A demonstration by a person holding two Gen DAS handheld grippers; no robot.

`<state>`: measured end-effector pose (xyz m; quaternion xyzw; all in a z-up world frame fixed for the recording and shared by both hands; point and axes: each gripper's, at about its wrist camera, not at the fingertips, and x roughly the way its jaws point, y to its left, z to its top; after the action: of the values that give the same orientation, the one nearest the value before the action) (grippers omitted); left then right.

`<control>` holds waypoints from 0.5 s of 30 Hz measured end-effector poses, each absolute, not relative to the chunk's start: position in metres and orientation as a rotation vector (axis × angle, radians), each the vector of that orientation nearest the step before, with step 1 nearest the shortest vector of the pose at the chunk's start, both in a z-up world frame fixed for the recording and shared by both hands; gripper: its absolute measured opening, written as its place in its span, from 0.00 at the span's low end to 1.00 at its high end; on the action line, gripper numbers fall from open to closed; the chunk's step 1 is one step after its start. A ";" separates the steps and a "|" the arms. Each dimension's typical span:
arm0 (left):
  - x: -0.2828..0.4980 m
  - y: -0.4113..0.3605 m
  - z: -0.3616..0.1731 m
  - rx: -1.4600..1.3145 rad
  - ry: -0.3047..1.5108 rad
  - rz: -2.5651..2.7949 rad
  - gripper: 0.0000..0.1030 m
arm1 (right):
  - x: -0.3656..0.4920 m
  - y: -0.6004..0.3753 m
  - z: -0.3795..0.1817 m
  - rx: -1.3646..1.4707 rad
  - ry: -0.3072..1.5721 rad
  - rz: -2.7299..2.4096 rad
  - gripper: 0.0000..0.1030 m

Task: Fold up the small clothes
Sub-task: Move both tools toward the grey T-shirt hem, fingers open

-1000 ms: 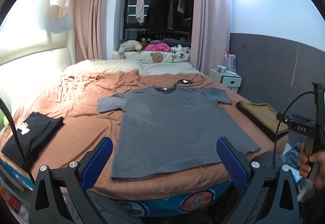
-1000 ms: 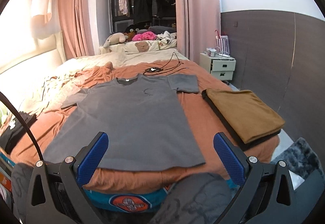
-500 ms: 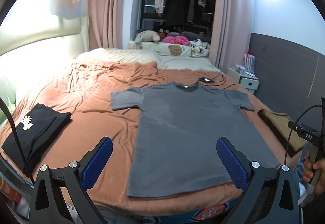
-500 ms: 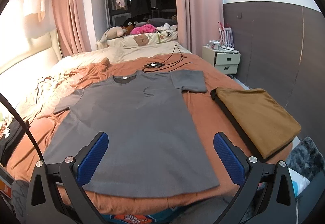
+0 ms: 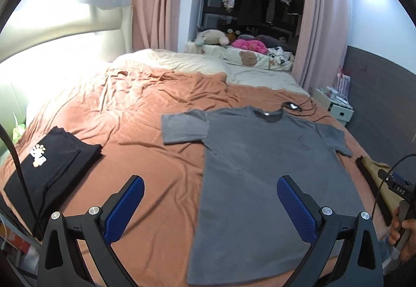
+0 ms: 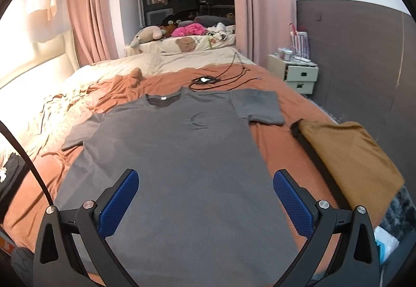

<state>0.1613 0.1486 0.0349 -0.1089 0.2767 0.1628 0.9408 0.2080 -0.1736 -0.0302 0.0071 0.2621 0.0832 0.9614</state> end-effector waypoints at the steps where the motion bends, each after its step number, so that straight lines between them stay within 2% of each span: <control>1: 0.164 0.152 0.035 -0.225 0.566 0.338 1.00 | 0.214 -0.172 -0.030 0.013 0.536 0.172 1.00; 15: 0.216 0.234 0.029 -0.294 0.603 0.408 0.97 | 0.289 -0.145 -0.029 -0.034 0.579 0.316 1.00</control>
<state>0.2159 0.2343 0.0291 -0.1434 0.2937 0.1986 0.9240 0.2887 -0.1447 -0.0295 -0.0166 0.2845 0.1549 0.9459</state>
